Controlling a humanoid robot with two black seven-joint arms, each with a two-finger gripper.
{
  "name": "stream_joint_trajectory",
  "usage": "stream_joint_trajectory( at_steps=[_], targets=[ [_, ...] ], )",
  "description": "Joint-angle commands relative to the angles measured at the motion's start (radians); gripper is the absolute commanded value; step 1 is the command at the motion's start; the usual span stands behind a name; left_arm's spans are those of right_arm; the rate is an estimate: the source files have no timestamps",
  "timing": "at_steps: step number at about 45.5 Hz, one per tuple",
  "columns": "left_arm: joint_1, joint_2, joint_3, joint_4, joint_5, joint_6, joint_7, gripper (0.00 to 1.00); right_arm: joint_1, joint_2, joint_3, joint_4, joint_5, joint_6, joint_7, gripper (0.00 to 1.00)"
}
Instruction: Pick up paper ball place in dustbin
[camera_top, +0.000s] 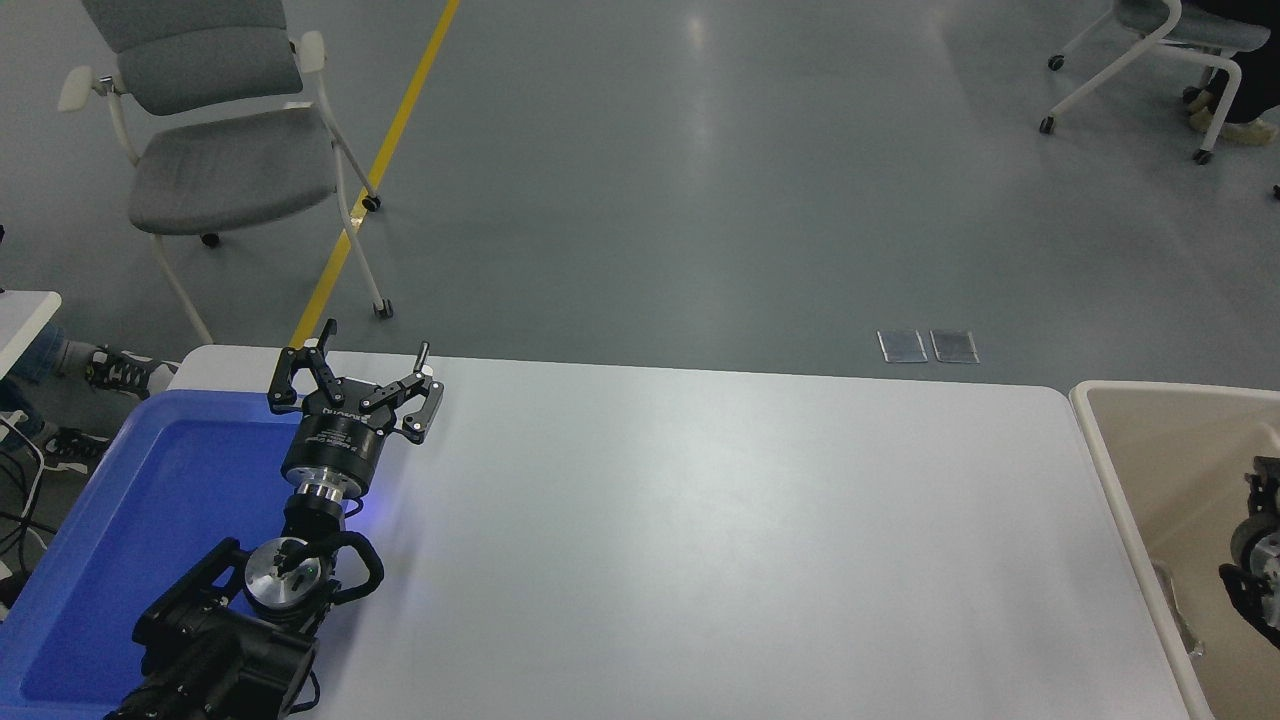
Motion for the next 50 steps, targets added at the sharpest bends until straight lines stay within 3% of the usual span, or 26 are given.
stream_joint_trajectory(
  at_steps=[1,8,16,27,32,37,50],
  targets=[
    [0.000,0.000,0.000,0.000,0.000,0.000,0.000,0.99,0.048,-0.123,0.037,0.242,0.023,0.001,0.002,1.00],
    [0.000,0.000,0.000,0.000,0.000,0.002,0.000,0.99,0.047,-0.212,0.166,0.521,0.143,0.007,0.003,1.00],
    [0.000,0.000,0.000,0.000,0.000,0.000,0.000,0.99,0.036,-0.204,0.284,0.709,0.171,0.019,0.003,1.00],
    [0.000,0.000,0.000,0.000,0.000,0.000,0.000,0.99,-0.039,-0.055,0.423,0.755,0.370,0.107,0.003,1.00],
    [0.000,0.000,0.000,0.000,0.000,0.002,0.000,0.99,-0.094,0.012,0.485,0.746,0.422,0.222,0.005,1.00],
    [0.000,0.000,0.000,0.000,0.000,0.000,0.000,0.99,-0.163,0.067,0.578,0.741,0.438,0.326,0.005,1.00],
    [0.000,0.000,0.000,0.000,0.000,0.000,0.000,0.99,-0.189,0.161,0.608,0.634,0.438,0.337,0.005,1.00]
  ],
)
